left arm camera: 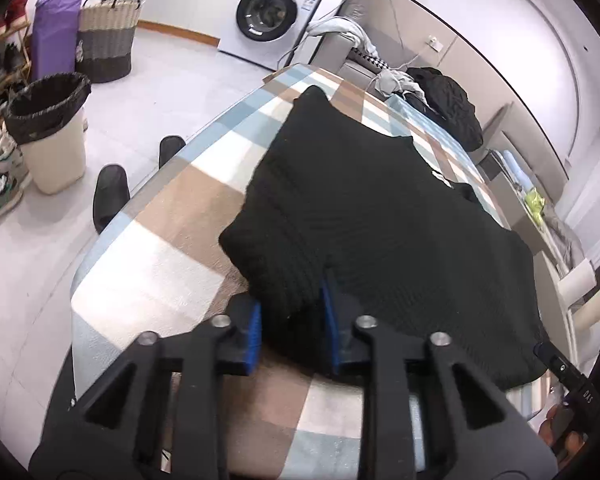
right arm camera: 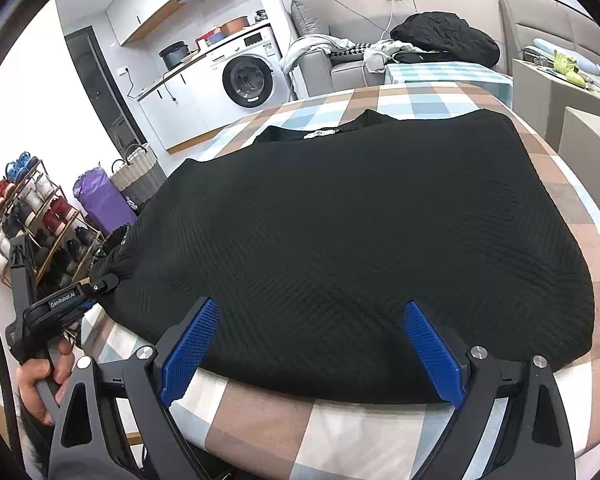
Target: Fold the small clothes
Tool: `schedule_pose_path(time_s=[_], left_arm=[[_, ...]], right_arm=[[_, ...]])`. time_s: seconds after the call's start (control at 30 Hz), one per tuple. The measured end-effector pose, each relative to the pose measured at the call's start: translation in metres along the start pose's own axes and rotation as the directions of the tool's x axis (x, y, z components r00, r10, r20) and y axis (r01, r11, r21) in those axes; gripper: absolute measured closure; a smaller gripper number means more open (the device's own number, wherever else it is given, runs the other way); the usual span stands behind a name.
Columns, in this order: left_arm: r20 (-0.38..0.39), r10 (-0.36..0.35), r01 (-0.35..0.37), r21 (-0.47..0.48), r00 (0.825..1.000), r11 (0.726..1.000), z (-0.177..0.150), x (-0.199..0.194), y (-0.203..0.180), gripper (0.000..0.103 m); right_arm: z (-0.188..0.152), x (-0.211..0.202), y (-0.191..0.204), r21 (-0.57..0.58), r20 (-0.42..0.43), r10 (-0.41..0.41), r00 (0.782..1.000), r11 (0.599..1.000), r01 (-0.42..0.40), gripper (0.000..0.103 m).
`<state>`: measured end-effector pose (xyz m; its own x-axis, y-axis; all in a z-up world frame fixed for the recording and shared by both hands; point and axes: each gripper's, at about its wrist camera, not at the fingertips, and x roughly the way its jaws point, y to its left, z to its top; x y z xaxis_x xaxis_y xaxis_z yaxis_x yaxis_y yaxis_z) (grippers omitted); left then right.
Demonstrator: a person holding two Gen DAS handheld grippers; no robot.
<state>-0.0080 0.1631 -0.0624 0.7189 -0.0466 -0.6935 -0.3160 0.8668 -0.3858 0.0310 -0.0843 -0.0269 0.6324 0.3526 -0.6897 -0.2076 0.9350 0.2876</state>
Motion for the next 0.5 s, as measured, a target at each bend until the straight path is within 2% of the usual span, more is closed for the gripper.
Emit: schedule_pose_path(time_s=[0.23, 0.33, 0.43, 0.5], left_arm=[[0.122, 0.013, -0.031, 0.142, 0.992, 0.989, 0.015, -0.019, -0.042, 0.089], [0.142, -0.030, 0.003, 0.184, 0.989, 0.983, 0.026, -0.022, -0.067, 0.089], [0.161, -0.087, 0.041, 0.272, 0.983, 0.962, 0.034, -0.022, -0.109, 0.090], [0.153, -0.141, 0.081, 0.344, 0.978, 0.935, 0.032, -0.021, -0.143, 0.090]], right_arm=[[0.001, -0.001, -0.009, 0.028, 0.001, -0.013, 1.000, 1.000, 0.013, 0.007], [0.002, -0.001, -0.014, 0.054, -0.002, -0.019, 1.000, 0.998, 0.020, 0.007], [0.002, 0.000, -0.018, 0.074, -0.004, -0.022, 1.000, 0.997, 0.022, 0.007], [0.003, -0.001, -0.022, 0.082, -0.003, -0.029, 1.000, 0.996, 0.029, 0.007]])
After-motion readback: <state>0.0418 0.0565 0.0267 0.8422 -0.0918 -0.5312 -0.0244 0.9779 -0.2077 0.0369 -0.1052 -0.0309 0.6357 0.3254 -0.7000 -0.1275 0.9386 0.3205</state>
